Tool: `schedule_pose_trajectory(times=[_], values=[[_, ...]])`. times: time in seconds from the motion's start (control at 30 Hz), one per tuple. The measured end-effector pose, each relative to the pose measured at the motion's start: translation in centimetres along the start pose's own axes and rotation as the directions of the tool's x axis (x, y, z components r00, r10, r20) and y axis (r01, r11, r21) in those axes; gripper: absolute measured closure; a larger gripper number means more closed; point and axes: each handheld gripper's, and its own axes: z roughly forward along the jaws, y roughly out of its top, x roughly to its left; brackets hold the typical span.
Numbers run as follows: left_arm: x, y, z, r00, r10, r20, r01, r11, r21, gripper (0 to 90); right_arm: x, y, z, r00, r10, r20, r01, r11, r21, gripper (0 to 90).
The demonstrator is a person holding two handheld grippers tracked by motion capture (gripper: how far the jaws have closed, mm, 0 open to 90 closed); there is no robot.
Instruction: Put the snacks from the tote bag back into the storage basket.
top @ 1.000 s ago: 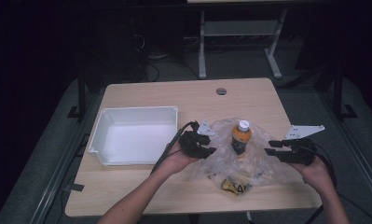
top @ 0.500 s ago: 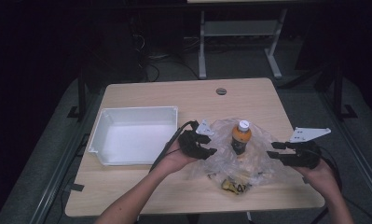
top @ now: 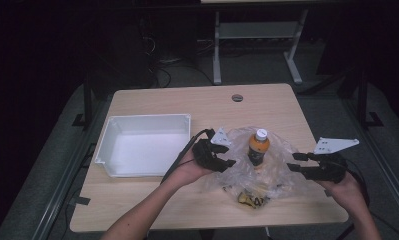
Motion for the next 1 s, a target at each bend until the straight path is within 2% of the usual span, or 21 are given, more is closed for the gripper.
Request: schedule_pose_trajectory(times=[0.23,0.37,0.4,0.53,0.63,0.7,0.73,0.77,0.9,1.0], values=[[-0.6,0.5,1.0,0.9982,0.032,0.051,-0.032,0.9995,-0.005,42.0,0.3,-0.2,0.1,0.9999,-0.003,-0.016,0.003,1.0000,-0.007,47.6],[-1.0,0.5,1.7,0.9978,0.033,0.057,-0.034,0.9994,0.009,38.9,0.4,-0.2,0.4,0.9992,0.004,-0.039,-0.004,0.9999,-0.016,44.3],[-1.1,0.5,2.0,0.9979,0.022,0.062,-0.022,0.9997,0.006,38.4,0.4,-0.2,0.5,0.9992,0.003,-0.040,-0.003,0.9999,-0.013,43.8],[-1.3,0.2,3.0,0.9977,0.042,0.052,-0.045,0.9977,0.051,41.3,0.5,-0.2,1.3,0.9991,0.004,-0.043,-0.004,1.0000,0.003,41.8],[-1.5,-0.2,4.0,0.9977,0.067,0.002,-0.067,0.9915,0.111,52.0,0.2,-0.5,2.2,0.9998,-0.015,-0.010,0.015,0.9987,0.048,40.6],[-1.4,-0.6,4.7,0.9975,0.069,-0.013,-0.067,0.9867,0.148,64.1,-0.5,-0.9,3.0,1.0000,-0.006,-0.005,0.007,0.9976,0.068,44.9],[-1.3,-0.8,5.1,0.9974,0.066,-0.030,-0.060,0.9837,0.170,69.9,-0.9,-1.2,3.5,1.0000,0.009,-0.002,-0.009,0.9963,0.086,54.5],[-1.2,-1.0,5.4,0.9977,0.061,-0.032,-0.054,0.9809,0.187,69.9,-0.9,-1.2,3.5,1.0000,0.009,-0.002,-0.009,0.9963,0.086,54.5],[-0.8,-2.1,6.4,0.9978,0.047,-0.047,-0.035,0.9732,0.227,74.5,-1.5,-1.7,4.5,1.0000,0.005,0.000,-0.005,0.9895,0.144,76.6],[-0.6,-2.8,6.8,0.9985,0.025,-0.050,-0.012,0.9716,0.236,75.4,-1.6,-2.0,4.9,1.0000,-0.001,-0.002,0.001,0.9865,0.164,82.7]])
